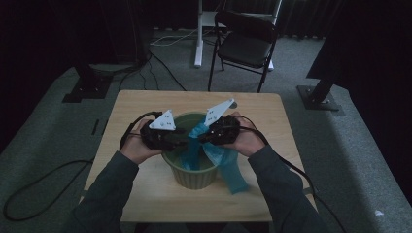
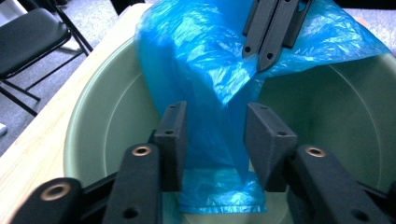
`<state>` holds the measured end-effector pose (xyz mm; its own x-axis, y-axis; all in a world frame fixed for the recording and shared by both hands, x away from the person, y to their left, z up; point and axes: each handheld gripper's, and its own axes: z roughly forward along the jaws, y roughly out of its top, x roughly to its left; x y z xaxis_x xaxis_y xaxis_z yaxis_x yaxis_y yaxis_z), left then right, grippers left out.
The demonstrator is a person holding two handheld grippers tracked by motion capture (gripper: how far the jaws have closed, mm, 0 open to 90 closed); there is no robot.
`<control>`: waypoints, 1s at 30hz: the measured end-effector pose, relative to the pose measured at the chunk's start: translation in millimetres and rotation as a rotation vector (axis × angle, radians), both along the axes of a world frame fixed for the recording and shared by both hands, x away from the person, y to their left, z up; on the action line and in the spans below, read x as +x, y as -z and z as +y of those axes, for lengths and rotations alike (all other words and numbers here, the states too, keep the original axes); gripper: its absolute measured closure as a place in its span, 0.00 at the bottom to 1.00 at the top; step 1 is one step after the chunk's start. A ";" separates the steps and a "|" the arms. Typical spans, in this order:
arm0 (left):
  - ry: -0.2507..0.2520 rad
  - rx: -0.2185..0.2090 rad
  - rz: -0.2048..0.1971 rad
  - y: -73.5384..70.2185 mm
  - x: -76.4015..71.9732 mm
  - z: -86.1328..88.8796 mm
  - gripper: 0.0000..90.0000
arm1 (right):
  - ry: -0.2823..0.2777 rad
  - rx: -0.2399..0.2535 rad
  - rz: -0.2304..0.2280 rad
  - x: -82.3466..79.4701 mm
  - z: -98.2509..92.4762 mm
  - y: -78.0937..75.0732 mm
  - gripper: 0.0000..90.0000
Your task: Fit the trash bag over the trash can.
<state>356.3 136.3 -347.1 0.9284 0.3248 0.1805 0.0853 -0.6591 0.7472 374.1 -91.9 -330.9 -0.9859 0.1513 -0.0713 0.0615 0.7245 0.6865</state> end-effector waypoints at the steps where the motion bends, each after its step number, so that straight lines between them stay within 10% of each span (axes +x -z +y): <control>1: -0.003 0.007 -0.003 0.0 0.0 -1.5 0.70 | -0.002 0.003 0.002 -0.9 0.5 -0.9 0.99; 9: 0.008 0.039 -0.042 2.1 -4.5 -9.2 0.98 | -0.030 0.000 -0.005 -5.2 2.5 -3.1 0.99; 18: -0.022 0.014 -0.039 4.2 -4.7 3.4 0.99 | 0.001 0.033 -0.024 -6.4 -12.4 -11.7 0.79; 30: -0.066 -0.014 -0.034 9.7 -8.0 28.4 0.99 | 0.226 0.104 -0.090 -2.3 -77.2 -30.7 0.77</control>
<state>348.3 164.7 -356.8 0.8981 0.3880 0.2068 0.1024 -0.6421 0.7598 371.9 -169.1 -300.1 -0.9167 0.3778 -0.1300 0.1485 0.6244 0.7669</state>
